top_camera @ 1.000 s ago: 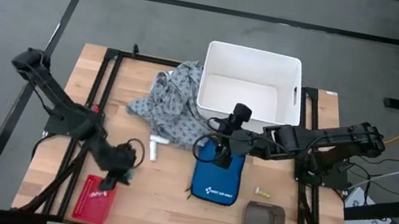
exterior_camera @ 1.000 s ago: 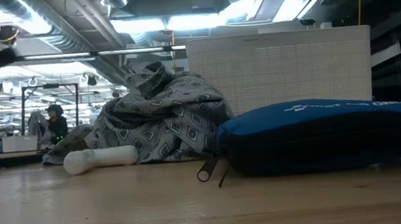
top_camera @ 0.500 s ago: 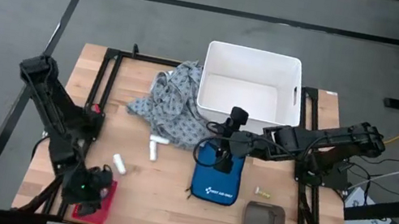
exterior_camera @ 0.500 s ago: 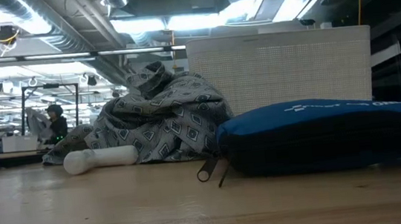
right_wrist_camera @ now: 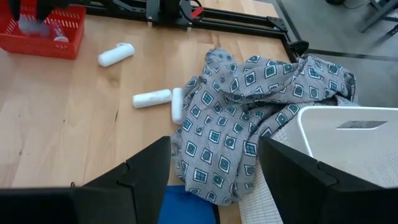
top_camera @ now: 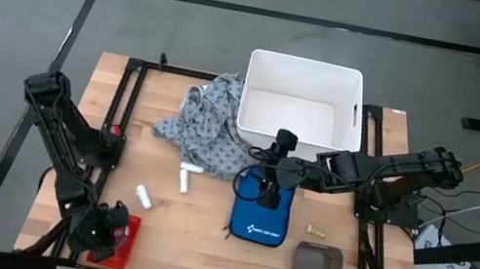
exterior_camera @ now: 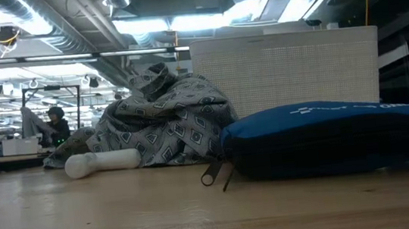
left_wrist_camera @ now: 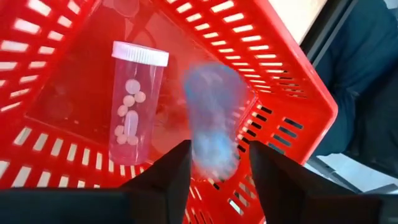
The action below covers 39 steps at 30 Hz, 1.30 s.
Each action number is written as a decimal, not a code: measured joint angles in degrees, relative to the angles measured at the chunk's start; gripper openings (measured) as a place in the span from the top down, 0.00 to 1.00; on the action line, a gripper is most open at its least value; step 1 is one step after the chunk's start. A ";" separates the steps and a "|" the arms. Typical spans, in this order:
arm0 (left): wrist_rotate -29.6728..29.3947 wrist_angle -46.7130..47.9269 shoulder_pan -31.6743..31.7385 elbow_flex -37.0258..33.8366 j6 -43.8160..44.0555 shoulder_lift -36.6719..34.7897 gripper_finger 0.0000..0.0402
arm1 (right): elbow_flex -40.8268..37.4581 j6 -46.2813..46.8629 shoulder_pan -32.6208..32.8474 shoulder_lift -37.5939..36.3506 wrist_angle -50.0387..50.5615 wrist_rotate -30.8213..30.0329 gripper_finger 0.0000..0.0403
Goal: Pick & Place Medicine items
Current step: Put the blue pill bottle into the red bin, then put the yellow pill bottle into the red bin
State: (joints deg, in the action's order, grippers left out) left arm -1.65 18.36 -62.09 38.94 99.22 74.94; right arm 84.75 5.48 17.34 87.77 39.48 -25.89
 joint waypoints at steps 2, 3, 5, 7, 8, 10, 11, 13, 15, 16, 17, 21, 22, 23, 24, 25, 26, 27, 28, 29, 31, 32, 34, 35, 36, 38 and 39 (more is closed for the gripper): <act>0.05 -0.01 0.36 0.00 -0.34 0.00 0.55 | 0.00 0.00 0.00 0.00 0.00 0.00 0.39; 0.13 0.10 0.36 0.00 -0.40 0.00 0.54 | 0.00 0.00 0.00 0.00 0.00 0.00 0.39; 0.61 0.41 0.36 0.00 -0.42 -0.02 0.51 | 0.00 0.00 0.00 0.00 0.00 0.02 0.39; 0.78 1.17 0.36 0.00 -0.41 -0.02 0.49 | 0.00 0.00 0.00 0.00 0.00 0.02 0.39; 0.80 1.57 0.35 0.00 -0.41 -0.02 0.48 | 0.00 0.00 0.00 0.00 0.00 0.02 0.39; 0.84 2.02 0.36 0.00 -0.82 -0.02 0.47 | 0.00 0.00 0.00 0.00 0.00 0.02 0.39; 0.76 2.37 0.36 0.00 -0.86 -0.02 0.47 | 0.00 0.01 0.00 0.00 0.00 0.02 0.39; -0.22 3.12 0.36 0.00 -1.03 -0.02 0.47 | 0.00 0.29 0.00 0.00 0.00 0.05 0.39; -3.13 2.99 0.36 0.00 -3.43 -0.02 0.47 | 0.00 0.82 0.00 0.00 -0.01 0.89 0.39; -5.55 2.88 0.35 0.00 -5.32 -0.02 0.47 | 0.00 1.11 0.03 0.00 -0.02 1.47 0.39; -8.46 2.72 0.36 0.00 -7.41 -0.02 0.47 | 0.00 1.16 0.13 0.02 -0.02 1.52 0.39; -23.10 2.14 1.13 1.01 -16.54 -0.68 0.47 | 0.00 1.00 0.32 0.02 -0.31 1.25 0.39; -26.20 1.98 1.56 1.70 -19.33 -0.92 0.47 | 0.00 0.81 0.31 0.02 -0.72 1.25 0.39; -28.99 1.98 2.09 2.45 -22.40 -1.18 0.47 | 0.00 0.22 0.28 0.02 -1.26 1.12 0.39; -31.19 2.06 2.78 3.34 -25.81 -1.32 0.47 | 0.00 -0.27 0.28 0.02 -1.72 0.98 0.39; -33.07 2.06 3.73 4.55 -29.63 -1.33 0.47 | 0.00 -0.99 0.26 0.02 -2.02 0.97 0.39; -34.78 2.04 4.84 5.68 -33.64 -1.33 0.47 | 0.00 -2.12 0.24 0.02 -2.17 0.83 0.39; -36.28 2.02 5.97 6.81 -37.81 -1.33 0.47 | 0.00 -3.65 0.15 0.02 -2.27 0.83 0.39; -37.53 2.04 7.24 7.85 -41.77 -1.33 0.47 | 0.00 -5.40 0.11 0.02 -2.60 0.83 0.39; -38.44 2.01 8.64 8.91 -45.50 -1.33 0.47 | 0.00 -7.16 0.11 0.02 -3.14 0.81 0.39; -39.97 1.96 11.63 10.40 -52.41 -1.33 0.47 | 0.00 -8.29 0.11 0.02 -4.10 0.47 0.39; -40.34 1.99 13.17 10.86 -55.71 -1.33 0.47 | 0.00 -8.54 0.11 0.02 -4.45 0.09 0.39; -40.48 2.00 16.00 11.41 -61.99 -1.33 0.47 | 0.00 -8.87 0.11 0.02 -4.39 -0.91 0.39; -40.44 1.89 17.31 11.58 -64.79 -1.33 0.47 | 0.00 -8.89 0.11 0.02 -4.37 -1.25 0.39; -40.44 1.11 18.50 11.63 -67.42 -1.33 0.47 | 0.00 -8.75 0.11 0.02 -4.37 -1.56 0.39; -40.44 -1.27 20.48 11.63 -72.38 -1.33 0.47 | 0.00 -8.27 0.07 0.02 -4.39 -1.77 0.39; -40.44 -2.92 21.14 11.63 -74.55 -1.33 0.47 | 0.00 -7.51 0.07 0.02 -4.40 -1.75 0.39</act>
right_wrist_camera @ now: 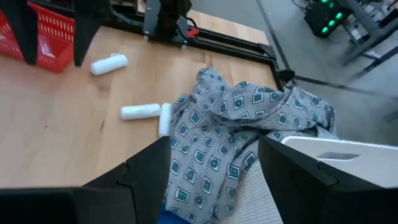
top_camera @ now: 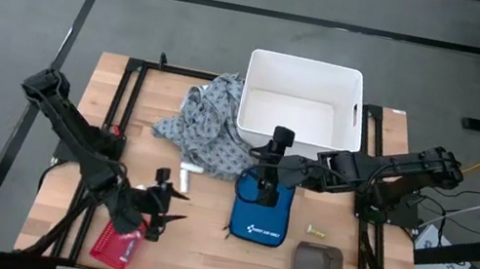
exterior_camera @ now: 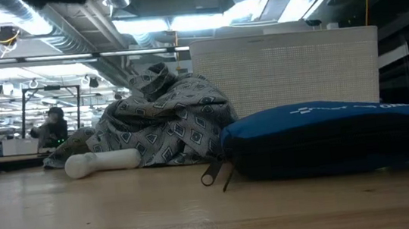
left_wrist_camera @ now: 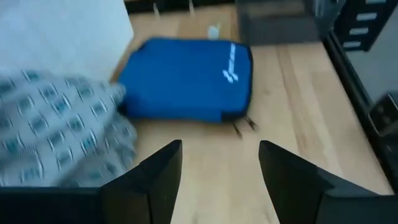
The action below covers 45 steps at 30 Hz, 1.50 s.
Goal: Pick & Place Medicine items
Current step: Put the yellow pill bottle into the red bin
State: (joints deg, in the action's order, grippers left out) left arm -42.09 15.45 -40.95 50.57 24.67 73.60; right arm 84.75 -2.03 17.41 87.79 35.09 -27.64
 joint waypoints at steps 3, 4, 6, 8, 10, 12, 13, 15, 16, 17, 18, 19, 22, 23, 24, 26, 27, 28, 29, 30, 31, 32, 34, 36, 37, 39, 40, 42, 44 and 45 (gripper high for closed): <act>-1.04 -6.24 1.28 -0.04 -6.47 0.04 0.47 | 0.00 2.52 0.02 0.00 0.01 0.08 0.39; -2.44 -8.49 1.42 -0.21 -8.45 0.21 0.47 | 0.00 3.15 0.02 0.00 0.06 0.16 0.39; -5.21 -11.22 1.51 -0.44 -12.35 0.58 0.47 | 0.00 4.15 0.02 0.00 0.80 0.20 0.39; -7.54 -12.98 1.51 -0.50 -14.98 1.09 0.47 | 0.00 4.87 -0.05 0.00 1.82 -0.22 0.39; -9.01 -15.25 1.70 -0.50 -18.11 1.57 0.47 | -0.13 5.71 -0.33 0.00 2.66 -0.21 0.39; -8.20 -15.63 2.02 -0.50 -18.83 1.68 0.47 | -1.39 6.08 -0.50 0.00 1.24 0.02 0.39; -7.59 -15.65 2.20 -0.50 -18.55 1.69 0.47 | -2.39 6.09 -0.54 0.00 0.28 0.03 0.39; -7.43 -15.59 2.48 -0.50 -17.98 1.91 0.47 | -4.79 6.09 -0.75 0.02 -1.78 0.06 0.39; -7.48 -15.65 2.68 -0.46 -18.03 2.33 0.47 | -6.23 6.07 -0.91 0.02 -3.88 0.44 0.39; -7.46 -15.58 2.86 -0.46 -18.18 2.70 0.47 | -7.69 6.05 -1.20 0.02 -5.94 1.06 0.39; -7.29 -15.32 3.01 -0.50 -18.30 2.99 0.47 | -9.28 6.04 -1.51 0.02 -7.87 2.01 0.39; -6.71 -15.26 3.39 -0.52 -18.35 3.30 0.47 | -10.82 6.07 -1.80 0.02 -10.18 3.24 0.39; -4.02 -15.63 5.25 -0.48 -18.43 4.23 0.47 | -15.19 5.89 -2.24 0.02 -19.05 8.47 0.39; -2.74 -15.67 5.99 -0.48 -18.43 4.53 0.47 | -16.39 5.81 -2.27 0.02 -22.01 10.62 0.39; -1.64 -15.85 6.80 -0.50 -18.45 4.92 0.47 | -17.40 5.41 -2.22 0.02 -24.73 12.96 0.39; 0.54 -17.80 8.49 -0.52 -19.32 5.65 0.47 | -18.59 4.19 -1.98 0.04 -29.98 17.38 0.39; 1.84 -19.23 9.16 -0.52 -20.69 5.92 0.47 | -18.67 3.45 -1.82 0.04 -31.84 19.03 0.39; 3.63 -21.19 9.86 -0.52 -22.39 6.20 0.47 | -18.67 2.86 -1.65 0.04 -33.57 20.02 0.39; 6.43 -24.11 10.62 -0.52 -24.52 6.46 0.47 | -18.67 2.22 -1.41 0.04 -34.97 20.58 0.39; 9.22 -27.06 11.36 -0.52 -26.93 6.70 0.47 | -18.67 1.51 -1.17 0.04 -36.15 20.99 0.39; 12.18 -29.90 12.05 -0.52 -29.18 6.92 0.47 | -18.67 1.14 -0.94 0.03 -36.97 21.03 0.39; 15.02 -32.71 12.79 -0.52 -31.50 7.04 0.47 | -18.67 0.70 -0.79 0.03 -37.29 21.03 0.39; 19.59 -36.11 14.34 -0.48 -34.49 7.05 0.47 | -18.67 0.24 -0.61 -0.18 -37.04 21.06 0.39; 22.46 -37.45 15.76 -0.46 -35.81 7.04 0.47 | -18.67 0.42 -0.57 -0.41 -36.56 21.07 0.39; 23.91 -37.24 16.31 -0.46 -36.27 7.04 0.47 | -18.69 0.76 -0.57 -0.76 -35.69 21.06 0.39; 26.43 -35.18 17.71 -0.46 -36.45 6.94 0.47 | -18.69 1.37 -0.48 -1.45 -34.84 21.02 0.39; 27.12 -33.54 18.38 -0.48 -35.53 6.73 0.47 | -18.69 1.39 -0.45 -1.78 -34.58 20.95 0.39; 28.27 -29.47 19.04 -0.50 -34.50 6.30 0.47 | -18.69 1.37 -0.18 -2.33 -34.43 20.79 0.39; 28.37 -30.67 19.48 -2.03 -35.01 6.15 0.47 | -18.69 1.34 0.14 -2.85 -34.37 21.17 0.39; 28.64 -33.14 19.85 -3.30 -35.77 5.93 0.47 | -18.69 1.19 0.42 -3.16 -34.08 21.26 0.39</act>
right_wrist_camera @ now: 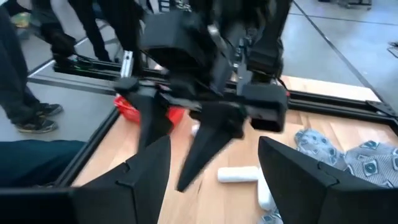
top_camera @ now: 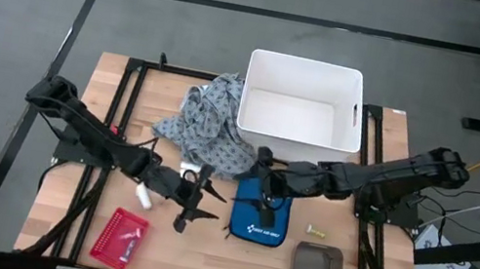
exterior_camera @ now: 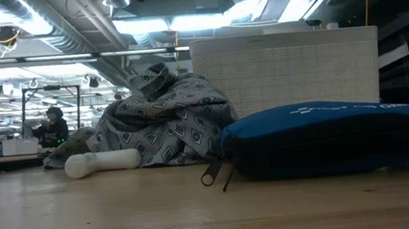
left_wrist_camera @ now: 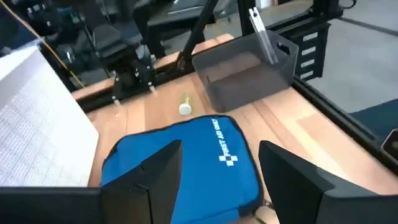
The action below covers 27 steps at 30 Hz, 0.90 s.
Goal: Pick & Place Medicine items
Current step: Put the yellow pill bottle into the red bin
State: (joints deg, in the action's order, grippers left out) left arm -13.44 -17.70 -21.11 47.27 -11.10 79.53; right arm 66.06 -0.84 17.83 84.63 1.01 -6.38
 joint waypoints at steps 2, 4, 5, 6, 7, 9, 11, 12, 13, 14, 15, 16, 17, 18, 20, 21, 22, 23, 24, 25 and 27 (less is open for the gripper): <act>2.39 -5.03 1.29 -2.39 -1.12 -1.42 0.47 | -0.21 -0.25 0.56 -0.62 1.13 0.01 0.39; 5.45 -8.48 3.05 -4.92 -0.90 -4.27 0.47 | -1.65 -0.80 1.08 -1.76 1.21 -0.01 0.39; 6.33 -8.78 3.99 -6.21 -0.28 -5.86 0.47 | -2.52 -0.93 1.14 -2.44 1.13 -0.04 0.39; 6.75 -8.78 4.80 -7.71 0.43 -7.39 0.47 | -3.67 -0.85 1.15 -3.22 0.66 -0.03 0.39; 6.93 -8.52 5.56 -9.39 1.07 -8.80 0.47 | -5.14 -0.40 1.15 -4.23 0.01 -0.01 0.39; 6.96 -8.38 6.80 -12.69 2.29 -11.27 0.47 | -8.28 0.65 0.73 -6.54 -2.01 -0.49 0.39; 6.76 -10.18 7.86 -15.76 3.99 -13.57 0.47 | -11.80 2.03 0.14 -8.98 -4.29 -1.52 0.39; 6.77 -11.16 8.32 -17.14 4.70 -14.44 0.47 | -13.54 2.90 -0.12 -10.41 -4.83 -2.09 0.39; 6.76 -11.67 8.72 -18.13 5.28 -15.06 0.47 | -15.04 3.70 -0.38 -11.60 -5.70 -2.44 0.39; 6.74 -11.61 9.07 -18.93 5.69 -15.50 0.47 | -16.29 4.62 -0.52 -12.89 -6.40 -2.84 0.39; 6.74 -11.36 9.29 -19.59 5.88 -15.83 0.47 | -17.48 5.27 -0.53 -14.30 -6.70 -3.71 0.39; 6.76 -11.48 9.47 -20.05 5.95 -16.03 0.47 | -18.41 5.88 -0.53 -15.70 -6.91 -4.68 0.39; 6.74 -12.27 9.55 -20.46 5.93 -16.07 0.47 | -19.12 6.28 -0.47 -16.85 -7.21 -5.59 0.39; 6.81 -12.84 9.63 -20.80 5.94 -16.10 0.47 | -20.04 6.65 -0.32 -18.18 -7.18 -6.35 0.39; 7.24 -14.20 9.64 -21.55 6.02 -15.93 0.47 | -21.65 7.96 0.04 -20.29 -7.01 -7.47 0.39; 7.37 -14.62 9.62 -21.76 6.04 -15.68 0.47 | -22.35 8.54 0.28 -21.17 -6.95 -7.79 0.39; 7.46 -14.69 9.61 -21.77 6.23 -15.37 0.47 | -22.96 9.12 0.50 -22.00 -6.38 -8.01 0.39; 7.48 -14.69 9.60 -21.77 6.50 -15.16 0.47 | -23.41 9.45 0.75 -22.62 -5.99 -8.17 0.39; 7.44 -14.60 9.60 -21.77 6.72 -15.10 0.47 | -23.70 9.70 0.94 -23.08 -5.91 -8.19 0.39; 7.44 -14.62 9.62 -21.77 6.90 -15.08 0.47 | -23.86 10.19 1.12 -23.45 -5.61 -8.17 0.39; 7.46 -14.79 9.62 -21.77 7.10 -14.82 0.47 | -23.96 11.06 1.36 -24.13 -3.67 -8.20 0.39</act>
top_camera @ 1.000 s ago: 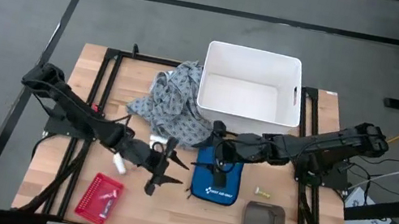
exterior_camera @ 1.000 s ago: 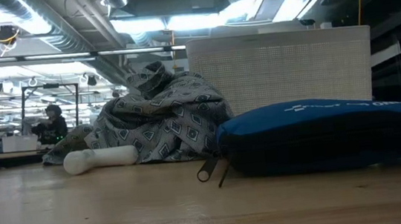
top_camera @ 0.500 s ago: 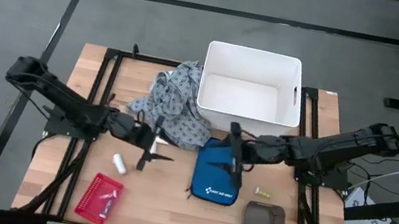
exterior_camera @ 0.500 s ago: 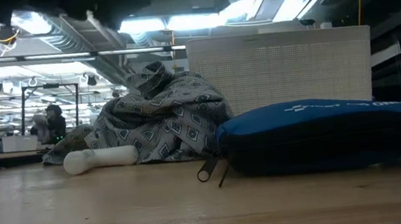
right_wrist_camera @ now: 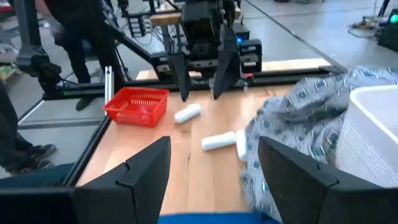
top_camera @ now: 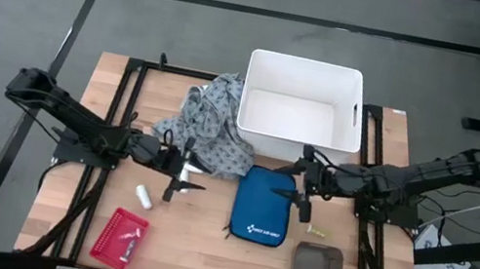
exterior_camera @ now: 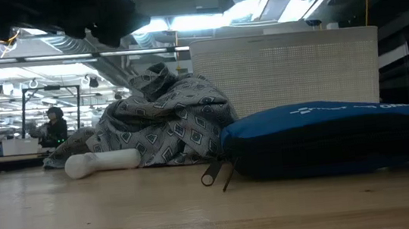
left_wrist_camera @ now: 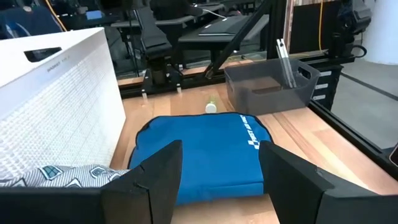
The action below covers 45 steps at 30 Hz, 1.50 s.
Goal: Pick & Place Medicine items
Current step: Put the yellow pill bottle into the red bin
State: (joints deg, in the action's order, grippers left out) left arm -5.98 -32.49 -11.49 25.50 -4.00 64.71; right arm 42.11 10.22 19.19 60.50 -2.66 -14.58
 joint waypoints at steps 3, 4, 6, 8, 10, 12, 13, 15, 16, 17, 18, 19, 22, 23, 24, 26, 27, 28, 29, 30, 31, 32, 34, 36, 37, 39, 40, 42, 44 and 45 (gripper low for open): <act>0.06 0.15 -0.02 0.00 0.20 0.08 0.47 | 0.00 2.30 0.09 -0.54 5.67 -0.02 0.39; 0.11 0.13 -0.02 0.00 0.21 0.06 0.47 | 0.00 3.87 0.10 -0.56 8.06 0.22 0.39; 0.09 0.23 -0.02 0.00 0.42 0.06 0.47 | -0.01 8.09 0.14 -0.56 13.63 1.88 0.39; 0.12 0.25 -0.02 0.00 0.57 0.06 0.47 | -0.01 14.83 0.44 -0.27 19.26 2.74 0.39; 0.11 0.27 -0.02 0.00 0.85 0.06 0.47 | -0.02 21.23 0.81 -0.16 25.90 3.58 0.39; 0.09 0.26 -0.02 0.00 0.84 0.06 0.47 | -0.02 26.63 1.42 -0.16 31.20 5.33 0.39; 0.09 0.28 -0.02 0.00 0.86 0.06 0.47 | -0.02 28.91 1.79 -0.16 33.74 6.76 0.39; 0.09 0.28 -0.02 0.00 0.84 0.06 0.47 | -0.02 33.20 2.70 -0.16 37.64 9.63 0.39; 0.09 0.27 -0.02 0.00 0.84 0.06 0.47 | -0.02 34.93 3.21 -0.16 39.06 10.56 0.39; 0.08 0.25 -0.01 0.00 0.84 0.06 0.47 | -0.02 36.41 3.76 -0.16 40.34 11.12 0.39; 0.07 0.21 -0.02 0.00 0.82 0.06 0.47 | -0.02 37.75 4.37 -0.16 41.57 11.25 0.39; 0.07 0.17 -0.02 0.00 0.84 0.06 0.47 | -0.02 38.95 4.99 -0.16 42.42 11.42 0.39; 0.04 0.15 0.00 0.00 0.79 0.06 0.47 | -0.02 42.05 7.06 -0.08 44.50 11.38 0.39; 0.05 0.15 0.00 0.00 0.60 0.06 0.47 | -0.02 43.07 7.70 0.19 45.02 11.22 0.39; 0.05 0.15 0.00 0.00 0.40 0.06 0.47 | -0.02 43.91 8.34 0.56 45.52 10.92 0.39; -0.06 0.14 -0.02 0.00 0.36 0.06 0.47 | -0.02 45.99 9.57 1.50 47.19 10.35 0.39; -0.25 0.13 -0.02 0.00 0.35 0.06 0.47 | -0.02 46.85 10.16 2.23 47.77 9.96 0.39; -0.28 0.13 0.00 0.00 0.33 0.06 0.47 | -0.02 47.48 10.70 3.03 48.12 9.66 0.39; -0.28 0.13 0.00 0.00 0.28 0.06 0.47 | -0.02 47.76 11.20 3.72 48.51 9.39 0.39; -0.28 0.11 0.00 0.00 0.18 0.06 0.47 | -0.02 47.87 11.63 4.53 48.55 9.24 0.39; -0.28 0.11 -0.02 0.00 0.18 0.06 0.47 | -0.02 47.87 12.01 5.49 48.52 9.25 0.39; -0.28 0.10 0.00 0.00 0.18 0.06 0.47 | -0.02 47.87 12.32 6.56 48.73 9.27 0.39; -0.28 -0.10 0.00 0.00 0.18 0.06 0.47 | -0.02 47.85 12.81 8.55 49.30 10.00 0.39; -0.30 -0.18 0.00 0.00 0.19 0.06 0.47 | -0.02 47.64 13.25 10.71 50.22 11.02 0.39; -0.30 -0.28 0.00 0.00 0.19 0.06 0.47 | -0.02 47.51 13.47 11.74 50.80 11.24 0.39; -0.33 -0.33 0.00 0.00 0.18 0.06 0.47 | -0.02 46.86 13.84 13.84 51.06 11.62 0.39; -0.34 -0.33 0.00 0.00 0.18 0.06 0.47 | -0.02 46.34 13.99 14.67 51.00 11.87 0.39; -0.34 -0.37 0.00 0.00 0.20 0.06 0.47 | 0.00 46.14 14.20 16.44 50.90 12.69 0.39; -0.40 -0.37 0.00 0.00 0.19 0.06 0.47 | -0.02 45.86 14.26 17.87 51.04 13.15 0.39; -0.41 -0.38 0.00 0.00 0.20 0.06 0.47 | -0.02 45.58 14.26 18.45 50.95 13.17 0.39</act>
State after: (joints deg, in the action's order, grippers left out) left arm -6.39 -32.87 -11.49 25.50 -3.79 64.77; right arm 42.09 55.79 33.45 78.94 48.29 -1.42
